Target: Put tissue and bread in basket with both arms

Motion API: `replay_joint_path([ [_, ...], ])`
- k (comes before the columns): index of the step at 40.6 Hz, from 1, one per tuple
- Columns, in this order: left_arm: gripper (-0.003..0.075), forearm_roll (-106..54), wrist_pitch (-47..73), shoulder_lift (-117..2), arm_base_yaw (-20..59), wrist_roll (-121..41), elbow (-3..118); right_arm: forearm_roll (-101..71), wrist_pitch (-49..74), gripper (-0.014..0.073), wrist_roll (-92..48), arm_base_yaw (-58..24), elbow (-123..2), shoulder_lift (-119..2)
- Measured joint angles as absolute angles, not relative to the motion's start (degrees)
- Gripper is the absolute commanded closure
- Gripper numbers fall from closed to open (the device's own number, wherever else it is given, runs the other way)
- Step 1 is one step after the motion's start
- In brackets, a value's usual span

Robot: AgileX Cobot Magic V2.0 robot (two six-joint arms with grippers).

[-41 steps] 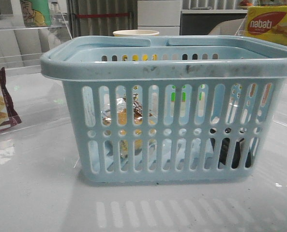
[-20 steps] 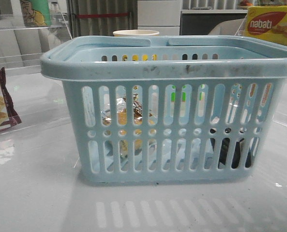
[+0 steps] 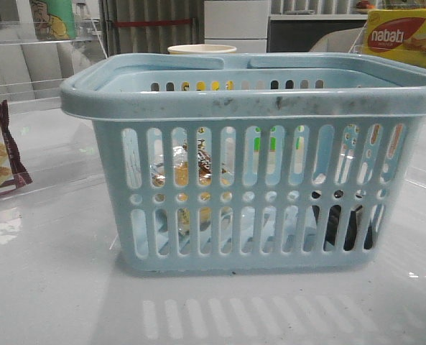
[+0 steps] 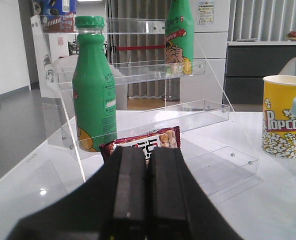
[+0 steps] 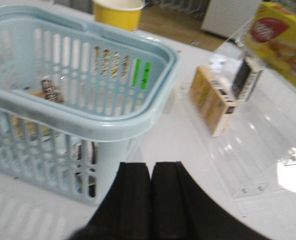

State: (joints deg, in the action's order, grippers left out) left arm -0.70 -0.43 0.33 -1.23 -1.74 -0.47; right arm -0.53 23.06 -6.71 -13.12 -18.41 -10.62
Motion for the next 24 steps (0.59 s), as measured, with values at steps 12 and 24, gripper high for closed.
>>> replay_joint_path([
  [12,0.0629,-0.7,-0.4,0.3,-1.2,-1.7,-0.5,-0.6,3.2,0.0538,-6.6,-0.6,1.0,-0.4],
  [24,0.0629,-0.7,-0.4,0.3,-1.2,-1.7,-0.5,-2.8,0.0,0.0538,-5.8,-0.1,1.7,0.6],
])
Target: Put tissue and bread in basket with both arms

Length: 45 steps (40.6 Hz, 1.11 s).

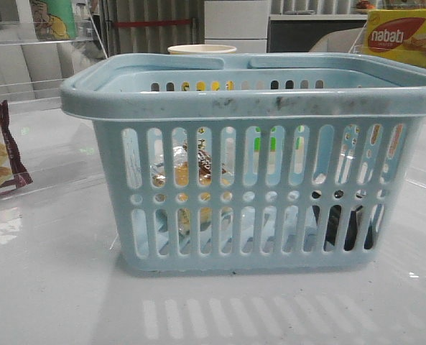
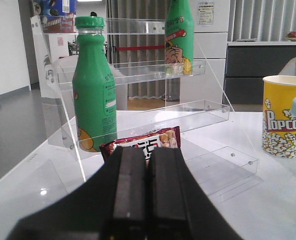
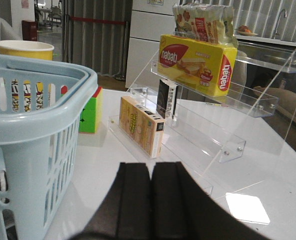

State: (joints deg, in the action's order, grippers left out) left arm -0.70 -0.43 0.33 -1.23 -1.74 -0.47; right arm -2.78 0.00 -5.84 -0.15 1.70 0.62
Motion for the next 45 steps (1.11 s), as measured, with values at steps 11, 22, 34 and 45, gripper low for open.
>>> replay_joint_path([
  [11,0.0629,-0.7,-0.4,0.3,-1.2,-1.7,-0.5,-3.7,-0.3,0.0538,-5.7,-0.1,1.7,0.6],
  [22,0.0629,-0.7,-0.4,0.3,-1.2,-1.7,-0.5,-3.7,-0.3,0.0538,-5.6,-0.1,1.7,0.6],
  [34,0.0629,-0.7,-0.4,0.3,-1.2,-1.7,-0.5,-3.8,-0.3,0.0538,-5.5,-0.1,1.7,0.6],
  [45,0.0629,-0.7,-0.4,0.3,0.3,-1.7,-0.5,-3.9,-0.4,0.0538,-5.3,-0.1,1.7,0.6],
])
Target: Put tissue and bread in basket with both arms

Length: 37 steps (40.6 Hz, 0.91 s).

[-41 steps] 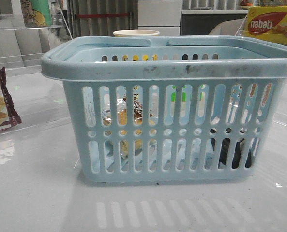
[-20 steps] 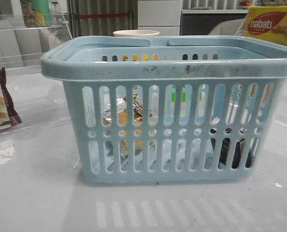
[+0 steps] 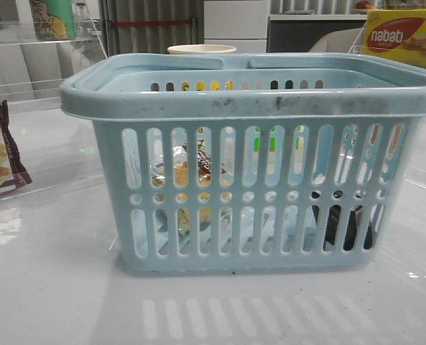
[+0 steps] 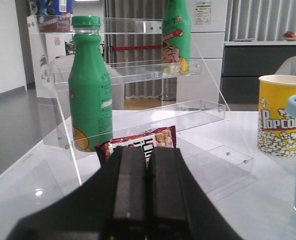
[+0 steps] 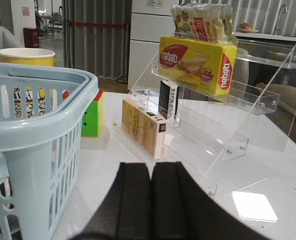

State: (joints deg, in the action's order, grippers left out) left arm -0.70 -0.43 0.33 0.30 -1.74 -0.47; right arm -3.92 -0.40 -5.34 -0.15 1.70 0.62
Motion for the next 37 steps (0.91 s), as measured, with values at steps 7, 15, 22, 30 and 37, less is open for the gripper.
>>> replay_joint_path([
  [7,0.0629,-0.7,-0.4,0.3,3.5,-1.7,-0.5,-3.9,-0.4,0.0538,-5.3,-0.1,1.7,0.6],
  [15,0.0629,-0.7,-0.4,0.3,3.7,-1.7,-0.5,-3.9,-0.4,0.0538,-5.3,-0.1,1.7,0.6],
  [22,0.0629,-0.7,-0.4,0.3,3.7,-1.7,-0.5,-3.9,-0.4,0.0538,-5.3,-0.1,1.7,0.6],
  [30,0.0629,-0.7,-0.4,0.3,3.7,-1.7,-0.5,-3.9,-0.4,0.0538,-5.3,-0.1,1.7,0.6],
  [37,0.0629,-0.7,-0.4,0.3,3.7,-1.7,-0.5,-3.9,-0.4,0.0538,-5.3,-0.1,1.7,0.6],
])
